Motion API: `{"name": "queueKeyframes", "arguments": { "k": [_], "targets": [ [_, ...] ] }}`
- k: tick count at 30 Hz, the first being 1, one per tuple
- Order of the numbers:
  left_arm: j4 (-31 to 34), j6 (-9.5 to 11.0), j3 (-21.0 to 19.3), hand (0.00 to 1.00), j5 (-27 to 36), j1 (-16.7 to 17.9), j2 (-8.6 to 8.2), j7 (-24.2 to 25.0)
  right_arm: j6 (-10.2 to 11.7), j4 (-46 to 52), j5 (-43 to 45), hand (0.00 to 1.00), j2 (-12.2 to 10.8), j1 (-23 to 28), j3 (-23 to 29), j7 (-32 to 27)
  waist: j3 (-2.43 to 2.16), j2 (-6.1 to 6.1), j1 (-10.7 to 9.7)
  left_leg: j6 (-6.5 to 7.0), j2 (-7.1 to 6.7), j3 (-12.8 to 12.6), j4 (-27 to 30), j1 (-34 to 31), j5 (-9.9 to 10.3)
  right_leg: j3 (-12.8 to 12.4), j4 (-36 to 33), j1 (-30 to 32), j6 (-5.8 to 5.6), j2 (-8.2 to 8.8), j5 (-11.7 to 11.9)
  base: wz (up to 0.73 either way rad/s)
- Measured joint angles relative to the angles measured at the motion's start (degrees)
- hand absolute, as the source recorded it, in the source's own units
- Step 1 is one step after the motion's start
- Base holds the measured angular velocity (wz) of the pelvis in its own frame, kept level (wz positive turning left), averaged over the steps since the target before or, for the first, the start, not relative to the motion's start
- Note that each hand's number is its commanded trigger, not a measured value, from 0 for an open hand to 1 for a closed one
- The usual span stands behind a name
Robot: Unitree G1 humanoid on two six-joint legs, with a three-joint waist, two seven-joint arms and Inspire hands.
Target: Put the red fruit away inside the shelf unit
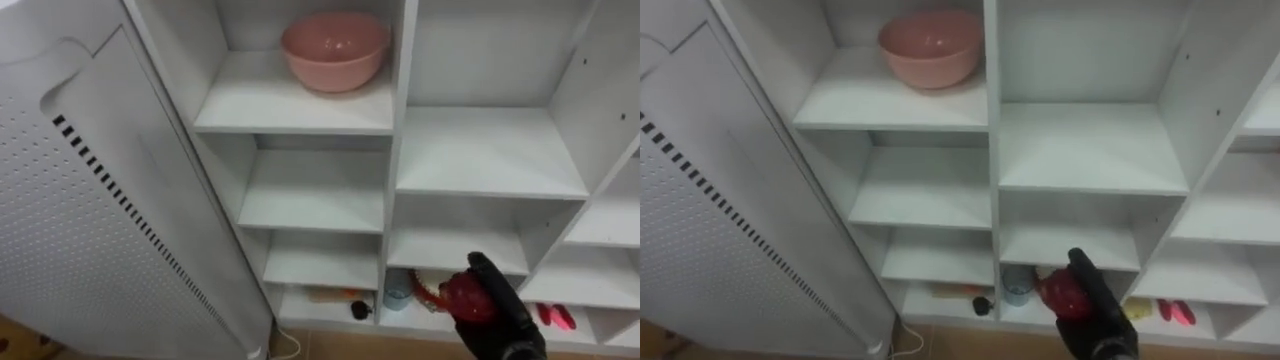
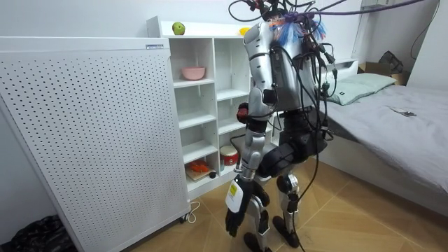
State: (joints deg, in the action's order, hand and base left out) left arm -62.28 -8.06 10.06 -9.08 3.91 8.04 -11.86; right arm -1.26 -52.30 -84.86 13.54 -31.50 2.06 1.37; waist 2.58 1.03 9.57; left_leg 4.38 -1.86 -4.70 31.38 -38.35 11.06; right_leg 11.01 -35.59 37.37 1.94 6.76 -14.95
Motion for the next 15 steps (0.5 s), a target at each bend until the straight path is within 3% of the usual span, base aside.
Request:
{"name": "queueKeyframes", "arguments": {
  "k": [4,9,15],
  "targets": [
    [0.4,0.1,1.1,0.0,3.9,-0.1,0.12,0.0,0.0,-2.9,-5.3,1.0,2.0,-3.3,2.1,-0.1,0.05,-0.13,0.1,0.11,-0.83,-0.3,0.9,-3.0,-0.3,-0.2,-3.1,3.9,0.23,1.35,-0.8,0.08],
    [1.8,0.1,1.5,0.0,5.1,-0.4,0.21,0.0,0.4,-3.4,-7.2,1.0,4.8,-7.4,3.4,-0.6,0.1,-0.21,0.4,0.12,-0.66,-0.7,2.7,-6.7,-0.3,-0.7,-4.5,7.8,0.36,1.3,-0.9,0.0],
    [2.9,1.0,2.7,0.0,5.1,-1.1,0.25,0.1,1.2,-3.4,-8.2,1.0,5.5,-9.4,5.0,-1.3,0.12,-0.23,0.4,0.28,-0.75,-1.0,4.2,-8.7,0.4,-0.6,-6.4,9.8,0.42,1.88,-1.3,0.03]
  ]
}}
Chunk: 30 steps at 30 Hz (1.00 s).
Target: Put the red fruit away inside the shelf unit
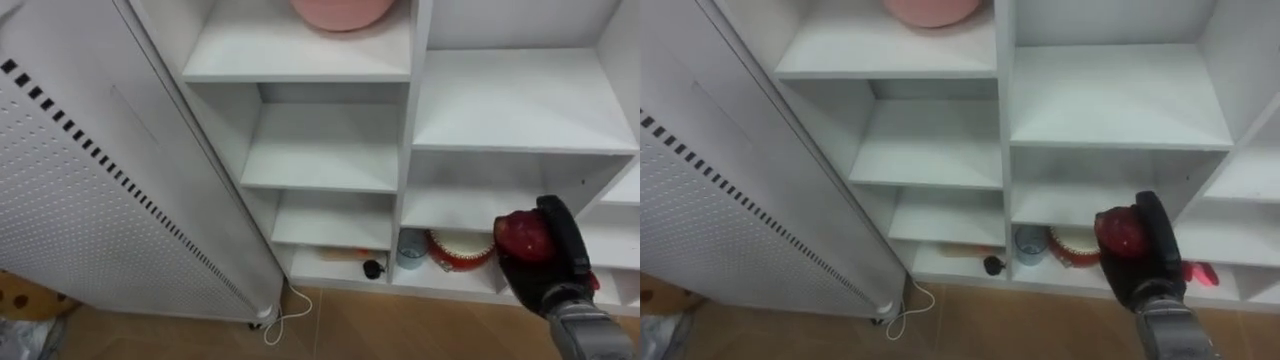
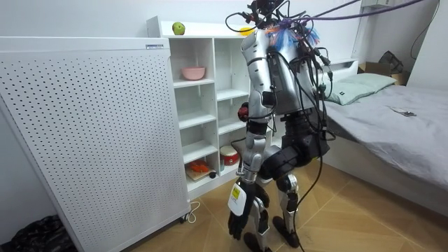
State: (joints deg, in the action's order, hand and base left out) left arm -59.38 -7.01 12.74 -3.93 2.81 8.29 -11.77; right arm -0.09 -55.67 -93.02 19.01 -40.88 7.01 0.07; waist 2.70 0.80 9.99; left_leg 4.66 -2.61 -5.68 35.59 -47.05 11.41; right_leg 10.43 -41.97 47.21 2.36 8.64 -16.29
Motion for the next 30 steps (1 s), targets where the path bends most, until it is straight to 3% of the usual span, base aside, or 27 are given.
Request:
{"name": "queueKeyframes", "arguments": {
  "k": [5,6,7,21,30],
  "targets": [
    [0.9,0.0,0.6,0.0,0.0,0.2,0.02,0.0,0.1,0.0,0.0,1.0,1.4,-1.6,1.3,-1.1,-0.01,0.06,0.6,0.27,-0.16,-0.3,1.9,-2.0,0.6,-0.2,-2.1,2.1,-0.1,0.56,-0.6,0.0],
    [1.5,0.0,0.9,0.0,0.0,0.4,0.03,0.0,0.2,0.0,0.0,0.69,1.7,-1.9,1.9,-1.4,-0.01,0.07,0.8,0.36,-0.2,-0.4,2.3,-2.3,0.8,-0.3,-2.7,2.5,-0.07,0.72,-0.7,0.0],
    [1.7,0.0,1.1,0.0,0.0,0.4,0.03,0.0,0.2,0.0,0.0,0.0,1.8,-2.1,2.2,-1.5,-0.01,0.08,0.8,0.37,-0.29,-0.4,2.3,-2.5,0.8,-0.3,-3.0,2.8,-0.07,0.84,-0.8,0.0],
    [6.2,0.0,2.1,0.0,0.0,2.5,1.26,0.0,2.0,0.1,-1.3,0.0,3.4,-4.9,2.3,-3.1,-0.14,0.73,3.1,0.18,-0.38,-0.6,6.9,-6.4,1.5,-0.2,-8.1,6.7,0.78,1.91,-2.9,0.04],
    [6.5,-0.1,4.4,0.0,0.0,3.3,1.38,-0.2,2.4,0.1,-1.4,0.0,3.4,-4.9,2.3,-3.3,-0.65,2.02,3.3,0.14,-0.08,-0.7,8.1,-6.5,2.3,-0.2,-9.1,6.7,0.9,1.84,-3.0,-0.02]
  ]
}}
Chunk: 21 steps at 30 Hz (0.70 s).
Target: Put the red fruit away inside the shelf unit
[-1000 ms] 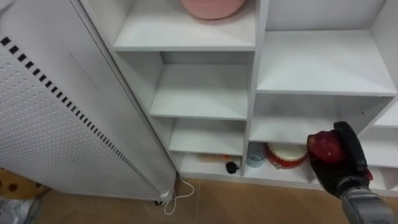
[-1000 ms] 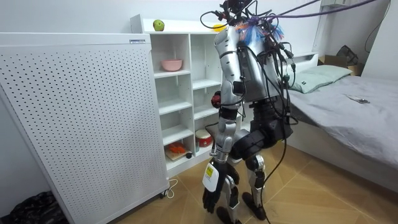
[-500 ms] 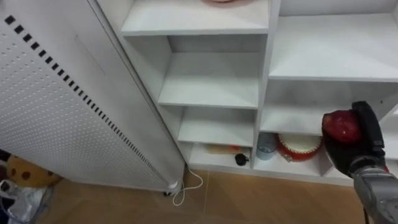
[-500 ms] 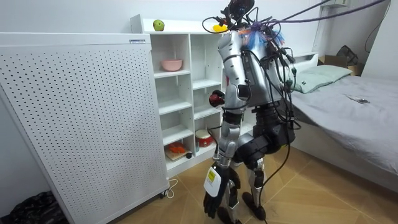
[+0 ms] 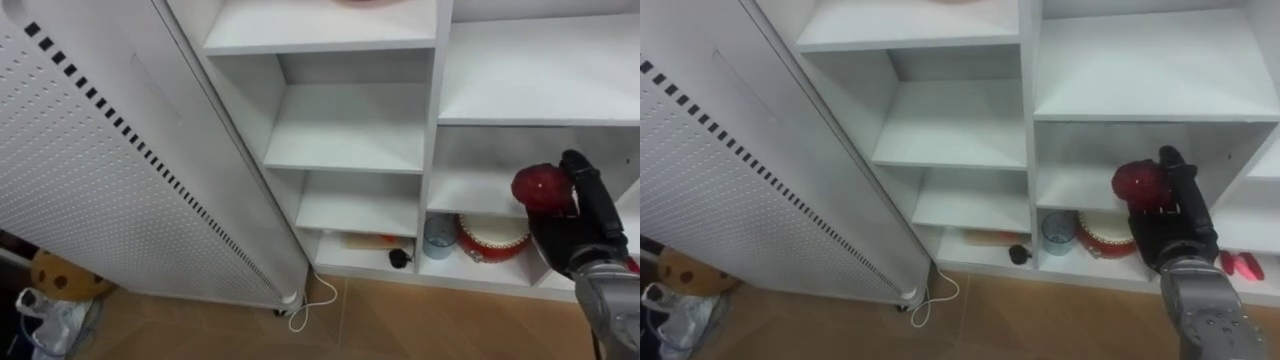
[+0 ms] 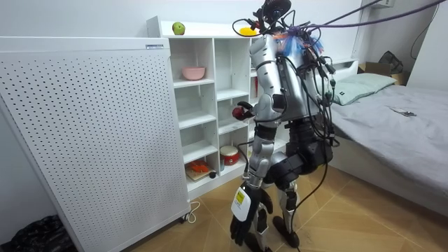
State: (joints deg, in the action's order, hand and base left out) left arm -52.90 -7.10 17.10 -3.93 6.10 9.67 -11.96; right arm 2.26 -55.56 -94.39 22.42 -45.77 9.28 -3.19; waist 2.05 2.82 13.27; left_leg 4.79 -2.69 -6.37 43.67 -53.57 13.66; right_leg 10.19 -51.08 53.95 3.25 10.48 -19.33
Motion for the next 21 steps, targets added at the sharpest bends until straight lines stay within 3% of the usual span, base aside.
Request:
{"name": "queueKeyframes", "arguments": {
  "k": [21],
  "targets": [
    [0.0,0.0,0.1,0.0,0.0,0.8,0.01,0.3,1.7,0.1,-2.4,0.0,0.0,0.0,1.0,0.0,-0.27,0.84,-0.3,0.16,0.02,-0.6,0.8,0.3,0.2,0.1,-1.1,-0.2,0.05,0.57,-0.6,0.0]
  ]
}}
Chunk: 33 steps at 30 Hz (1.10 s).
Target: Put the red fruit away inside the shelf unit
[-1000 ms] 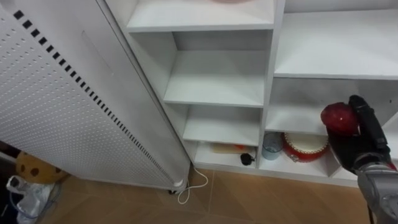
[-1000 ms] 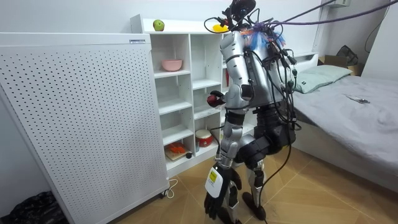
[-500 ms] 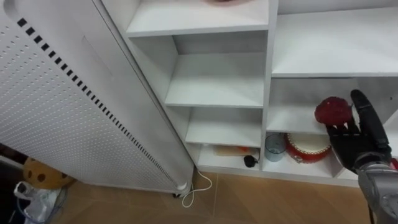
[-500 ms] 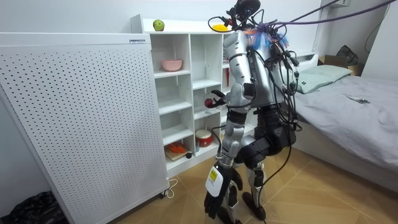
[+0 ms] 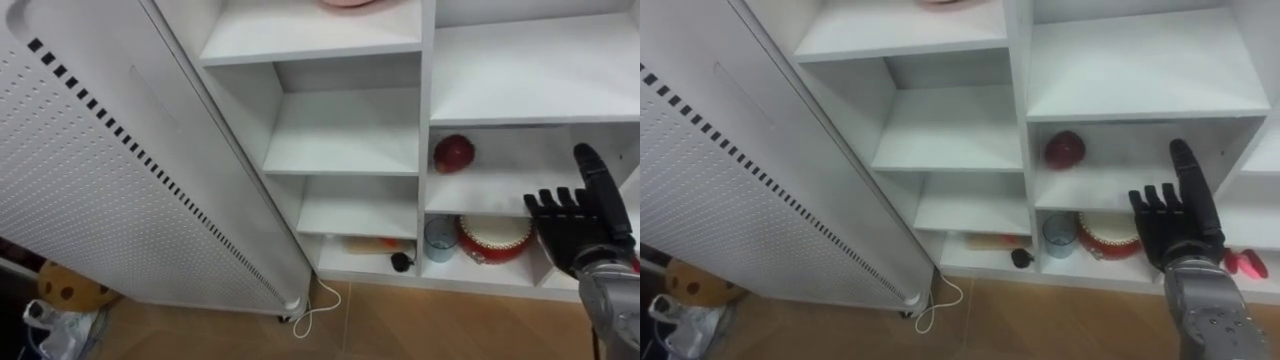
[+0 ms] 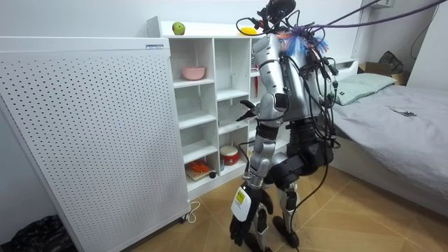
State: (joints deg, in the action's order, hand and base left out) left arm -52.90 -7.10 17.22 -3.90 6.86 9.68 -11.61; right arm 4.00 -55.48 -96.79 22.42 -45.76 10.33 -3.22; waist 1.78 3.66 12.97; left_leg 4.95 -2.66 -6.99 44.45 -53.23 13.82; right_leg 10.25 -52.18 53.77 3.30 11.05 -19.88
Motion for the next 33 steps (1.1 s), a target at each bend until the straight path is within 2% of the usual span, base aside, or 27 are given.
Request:
{"name": "queueKeyframes", "arguments": {
  "k": [15,20,23,27,30,32,33],
  "targets": [
    [0.1,0.0,0.7,0.0,0.8,0.5,0.11,1.1,0.3,0.4,0.2,0.0,0.1,0.1,0.1,0.2,-0.06,0.08,-0.3,0.1,0.29,-0.2,-0.4,2.1,0.1,0.1,0.8,-2.3,-0.12,-0.22,0.0,0.0],
    [0.0,0.0,0.8,0.0,1.3,0.6,0.25,1.2,0.0,-3.4,0.3,0.0,0.4,2.7,0.2,1.3,0.01,0.43,-0.2,0.08,1.04,-0.1,-2.2,6.0,0.1,1.7,3.7,-7.1,-0.2,-0.63,0.3,0.05],
    [-0.2,0.1,0.6,0.0,2.1,1.1,0.81,2.4,-1.4,-9.7,0.8,0.0,0.4,4.9,0.1,4.0,0.04,0.52,-0.4,-0.11,1.12,0.1,-4.8,10.0,-0.1,2.2,6.7,-11.4,-0.57,-1.17,0.7,0.0],
    [-3.1,0.4,-3.6,0.0,1.6,1.1,0.93,3.9,-3.0,-16.4,6.6,0.0,0.4,10.4,-0.3,8.0,0.11,0.41,-1.7,-0.21,0.87,0.5,-9.3,15.4,-0.7,3.0,11.6,-17.2,-1.17,-1.7,1.5,-0.01],
    [-4.2,0.8,-8.1,0.0,0.8,1.4,1.0,5.2,-3.6,-20.4,14.0,0.0,0.5,14.9,-0.8,9.1,0.17,0.29,-2.3,-0.33,1.02,0.7,-12.3,19.2,-0.9,2.9,15.5,-21.2,-1.75,-2.71,2.4,-0.06],
    [-5.2,1.2,-9.8,0.0,0.4,1.1,1.23,5.5,-4.1,-21.1,20.2,0.0,0.5,16.8,-2.5,9.6,0.39,-0.11,-3.4,-0.33,1.0,0.5,-14.2,21.3,-1.1,2.5,17.4,-23.1,-2.08,-3.24,2.9,-0.1],
    [-7.1,2.3,-10.6,0.0,0.4,0.1,1.5,5.5,-4.2,-22.2,23.4,0.0,0.5,17.8,-3.3,10.7,0.58,-0.5,-3.7,-0.39,1.0,0.2,-15.5,23.3,-1.2,2.5,18.7,-24.9,-2.16,-3.5,3.1,-0.13]
  ]
}}
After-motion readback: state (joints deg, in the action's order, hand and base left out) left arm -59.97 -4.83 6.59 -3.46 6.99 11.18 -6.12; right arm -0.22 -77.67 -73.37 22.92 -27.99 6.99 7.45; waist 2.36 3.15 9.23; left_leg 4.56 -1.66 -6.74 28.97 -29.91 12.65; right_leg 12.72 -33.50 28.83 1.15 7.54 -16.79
